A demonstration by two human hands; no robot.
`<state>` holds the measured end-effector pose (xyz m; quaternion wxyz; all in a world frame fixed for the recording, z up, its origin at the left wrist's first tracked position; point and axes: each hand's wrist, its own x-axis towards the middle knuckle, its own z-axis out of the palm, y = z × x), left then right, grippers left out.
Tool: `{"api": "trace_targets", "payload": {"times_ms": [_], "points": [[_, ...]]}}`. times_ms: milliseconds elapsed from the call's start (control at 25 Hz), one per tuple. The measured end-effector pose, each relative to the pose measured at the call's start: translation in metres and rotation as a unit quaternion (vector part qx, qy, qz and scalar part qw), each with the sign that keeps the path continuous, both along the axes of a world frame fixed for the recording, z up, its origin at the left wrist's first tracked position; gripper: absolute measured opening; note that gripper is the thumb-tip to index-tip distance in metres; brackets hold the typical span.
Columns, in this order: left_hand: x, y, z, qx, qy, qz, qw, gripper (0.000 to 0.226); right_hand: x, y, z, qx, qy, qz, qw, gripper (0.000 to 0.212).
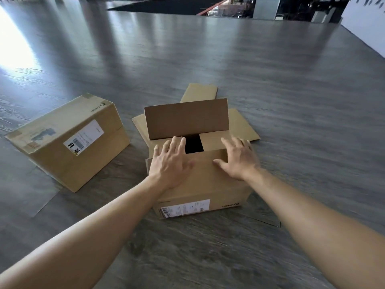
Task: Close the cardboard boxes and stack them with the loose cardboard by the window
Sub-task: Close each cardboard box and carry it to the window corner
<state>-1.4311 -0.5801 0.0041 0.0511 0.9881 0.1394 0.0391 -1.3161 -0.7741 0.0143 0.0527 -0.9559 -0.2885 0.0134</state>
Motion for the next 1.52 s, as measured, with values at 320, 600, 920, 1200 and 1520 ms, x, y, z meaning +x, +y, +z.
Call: {"api": "trace_targets", "payload": {"times_ms": [320, 600, 920, 1200, 1520], "points": [[0.004, 0.011, -0.062, -0.041, 0.037, 0.044, 0.998, 0.088, -0.008, -0.030, -0.069, -0.019, 0.067, 0.004, 0.998, 0.088], [0.034, 0.065, -0.039, -0.166, -0.055, 0.245, 0.954, 0.094, -0.006, -0.032, -0.078, 0.009, 0.049, 0.004, 0.999, 0.090], [0.062, 0.073, -0.017, -0.261, -0.137, 0.195, 0.935, 0.106, -0.006, -0.030, -0.073, 0.003, 0.068, 0.008, 0.998, 0.084], [0.047, 0.058, 0.002, -0.286, -0.270, 0.203, 0.897, 0.109, -0.010, -0.033, -0.069, 0.028, 0.068, 0.029, 0.997, 0.082], [-0.009, 0.030, -0.018, -0.071, -0.162, 0.163, 0.971, 0.074, -0.019, -0.039, -0.062, 0.140, 0.034, -0.083, 0.986, 0.118]]}}
